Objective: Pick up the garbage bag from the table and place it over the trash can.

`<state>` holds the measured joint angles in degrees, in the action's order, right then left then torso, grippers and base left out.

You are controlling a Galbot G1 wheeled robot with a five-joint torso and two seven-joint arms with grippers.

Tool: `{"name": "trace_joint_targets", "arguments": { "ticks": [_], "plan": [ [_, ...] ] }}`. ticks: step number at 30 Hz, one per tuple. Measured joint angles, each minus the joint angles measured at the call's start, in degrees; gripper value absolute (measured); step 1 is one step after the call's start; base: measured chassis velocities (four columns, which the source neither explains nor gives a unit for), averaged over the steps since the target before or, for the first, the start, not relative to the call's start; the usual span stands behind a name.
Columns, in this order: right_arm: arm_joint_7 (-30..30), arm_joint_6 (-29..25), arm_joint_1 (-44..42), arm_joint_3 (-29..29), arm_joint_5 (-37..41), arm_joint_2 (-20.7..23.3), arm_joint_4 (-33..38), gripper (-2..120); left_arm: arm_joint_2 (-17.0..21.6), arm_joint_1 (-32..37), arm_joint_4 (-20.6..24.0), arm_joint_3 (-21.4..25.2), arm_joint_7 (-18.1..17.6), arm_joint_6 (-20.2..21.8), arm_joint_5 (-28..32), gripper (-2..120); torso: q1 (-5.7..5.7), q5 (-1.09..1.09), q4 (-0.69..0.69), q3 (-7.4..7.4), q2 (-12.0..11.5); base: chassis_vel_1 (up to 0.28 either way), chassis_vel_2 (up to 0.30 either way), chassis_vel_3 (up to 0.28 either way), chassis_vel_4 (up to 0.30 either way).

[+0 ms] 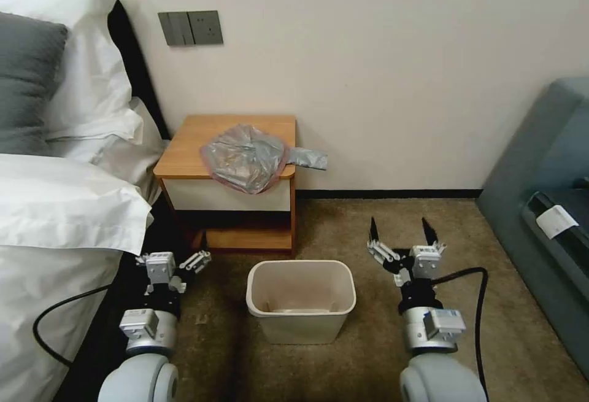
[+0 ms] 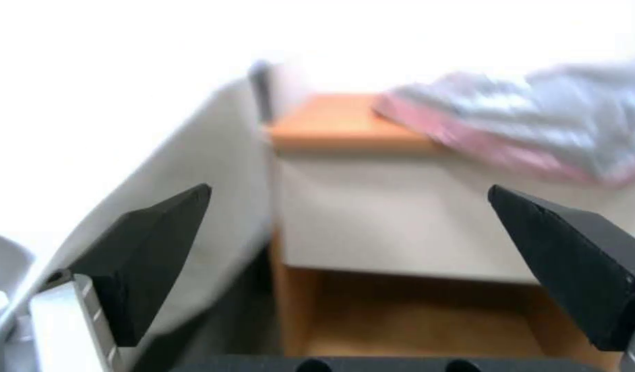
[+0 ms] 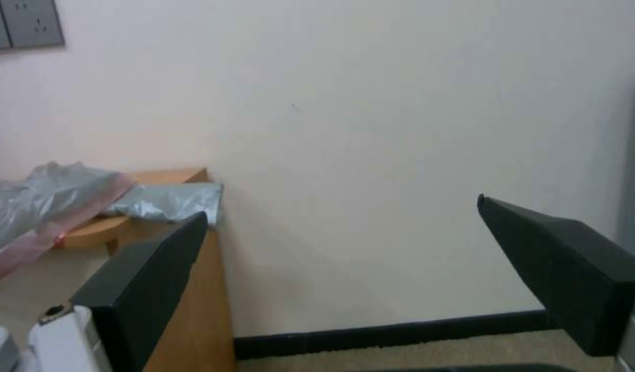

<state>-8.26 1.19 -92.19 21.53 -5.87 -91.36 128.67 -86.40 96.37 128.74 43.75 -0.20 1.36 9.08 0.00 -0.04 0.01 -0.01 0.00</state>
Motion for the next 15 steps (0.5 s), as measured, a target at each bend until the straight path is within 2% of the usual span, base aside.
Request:
{"name": "trace_joint_targets", "arguments": {
  "ticks": [4,12,13,14,15],
  "plan": [
    [2.47,2.38,1.48,1.06,1.41,0.66,-0.18,100,-0.15,3.27,6.13,5.58,-0.07,1.17,4.33,100,0.00,0.05,0.01,-0.01,0.00,0.000,0.000,0.000,0.000],
    [5.51,5.51,2.04,2.36,5.25,1.14,-0.62,100,-0.16,3.54,6.57,5.97,0.00,1.35,4.79,100,0.00,0.03,-0.01,0.00,0.00,0.000,0.000,0.000,0.000],
    [5.68,5.85,2.24,2.57,5.75,1.31,-0.69,100,-0.16,3.60,5.78,5.33,0.62,0.92,4.45,100,0.00,0.07,0.00,0.00,0.00,0.000,0.000,0.000,0.000],
    [5.85,6.02,2.51,2.73,6.05,1.58,-0.76,100,-0.08,3.56,2.45,2.68,2.64,-0.10,2.97,100,0.00,0.08,0.00,0.00,0.00,0.000,0.000,0.000,0.000],
    [5.85,6.02,2.51,2.73,6.05,1.58,-0.76,100,-0.08,3.56,2.45,2.68,2.64,-0.10,2.97,100,0.00,0.08,0.00,0.00,0.00,0.000,0.000,0.000,0.000]
  ]
}}
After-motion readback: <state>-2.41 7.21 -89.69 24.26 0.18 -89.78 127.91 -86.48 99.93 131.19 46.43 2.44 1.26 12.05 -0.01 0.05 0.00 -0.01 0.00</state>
